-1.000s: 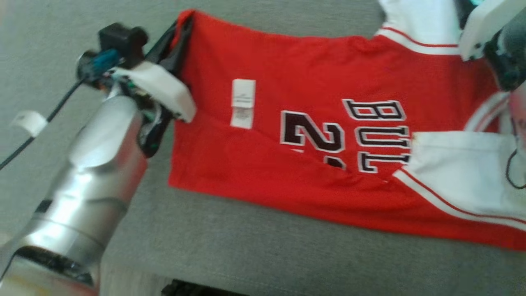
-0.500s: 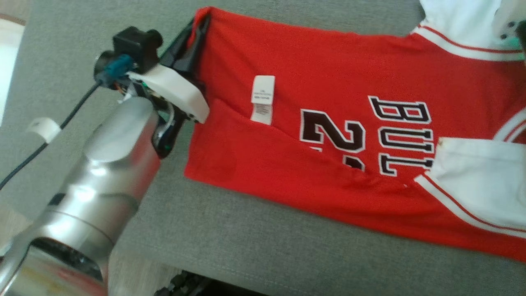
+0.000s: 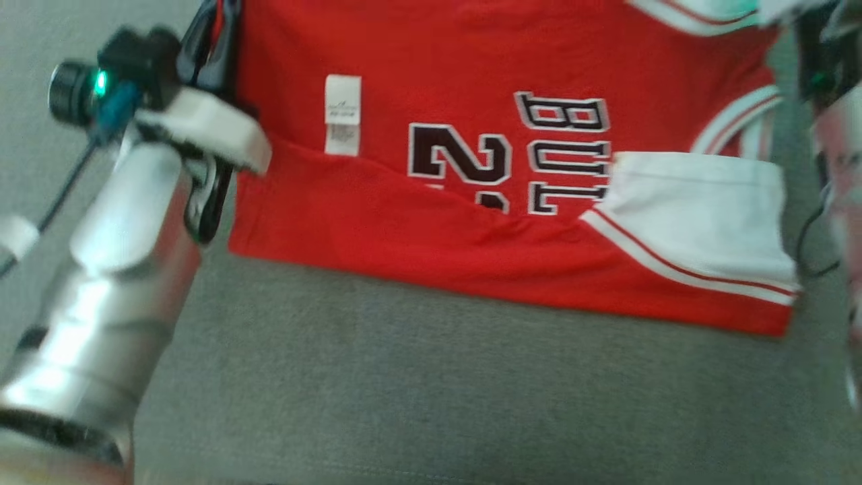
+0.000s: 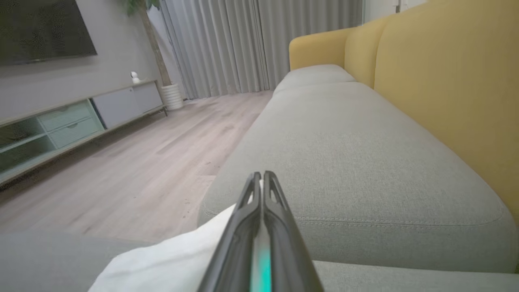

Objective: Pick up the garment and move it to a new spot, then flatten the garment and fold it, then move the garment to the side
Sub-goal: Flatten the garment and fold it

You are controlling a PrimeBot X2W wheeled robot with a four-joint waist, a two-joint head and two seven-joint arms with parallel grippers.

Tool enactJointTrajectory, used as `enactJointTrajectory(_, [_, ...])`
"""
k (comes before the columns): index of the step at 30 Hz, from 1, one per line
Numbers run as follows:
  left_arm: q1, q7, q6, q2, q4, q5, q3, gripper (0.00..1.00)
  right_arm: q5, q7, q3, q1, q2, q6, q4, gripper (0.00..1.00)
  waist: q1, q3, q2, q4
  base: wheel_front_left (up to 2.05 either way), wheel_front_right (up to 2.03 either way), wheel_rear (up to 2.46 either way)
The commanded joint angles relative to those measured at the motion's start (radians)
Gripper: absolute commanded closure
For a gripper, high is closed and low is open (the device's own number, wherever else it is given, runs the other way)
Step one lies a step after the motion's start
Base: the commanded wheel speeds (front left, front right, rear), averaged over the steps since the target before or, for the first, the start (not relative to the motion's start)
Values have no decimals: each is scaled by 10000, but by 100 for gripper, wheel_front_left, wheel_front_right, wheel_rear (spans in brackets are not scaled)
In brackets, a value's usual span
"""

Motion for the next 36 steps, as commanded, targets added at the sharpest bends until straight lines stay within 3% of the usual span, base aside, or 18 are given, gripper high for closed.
enactJointTrajectory(1, [234,-90,140,594,-332,248,500,100,328,-135,228,445,206,65,-569,100,0,-383,0,-433,0,0,0])
enactJointTrajectory(4, [1068,-91,284,728,-645,792,944,100,1481,-185,794,1696,167,65,-1723,100,0,-737,0,-808,0,0,0])
enactJointTrajectory(10, [2757,-92,142,891,-420,1396,1751,100,3810,411,1948,5235,-608,65,-4616,100,0,-1455,0,-1430,0,0,0])
enactJointTrajectory(19, [4431,-93,64,598,315,1613,2508,100,4903,741,1647,8287,-471,65,-5957,100,0,-2146,0,-1625,0,0,0])
enactJointTrajectory(20, [4543,-93,84,551,416,1630,2577,93,4920,763,1599,8457,-395,65,-5998,100,0,-2205,0,-1629,0,0,0])
enactJointTrajectory(21, [4638,-93,122,499,535,1658,2631,55,4916,771,1529,8599,-319,65,-6009,100,0,-2264,0,-1629,0,0,0])
enactJointTrajectory(22, [4708,-93,178,439,615,1669,2711,0,4881,761,1432,8704,-246,65,-5991,75,0,-2304,0,-1632,0,0,0])
enactJointTrajectory(23, [4762,-93,252,378,630,1684,2811,0,4761,690,1328,8753,-196,65,-5962,0,0,-2336,0,-1638,0,0,0])
enactJointTrajectory(29, [5444,-93,912,52,-252,2053,3600,0,3006,56,978,8607,87,65,-5573,0,0,-2611,0,-1671,0,0,0])
enactJointTrajectory(36, [6837,-93,1010,-609,-2236,2640,4607,0,370,-254,181,8601,948,65,-4894,0,0,-3115,0,-1546,0,0,0])
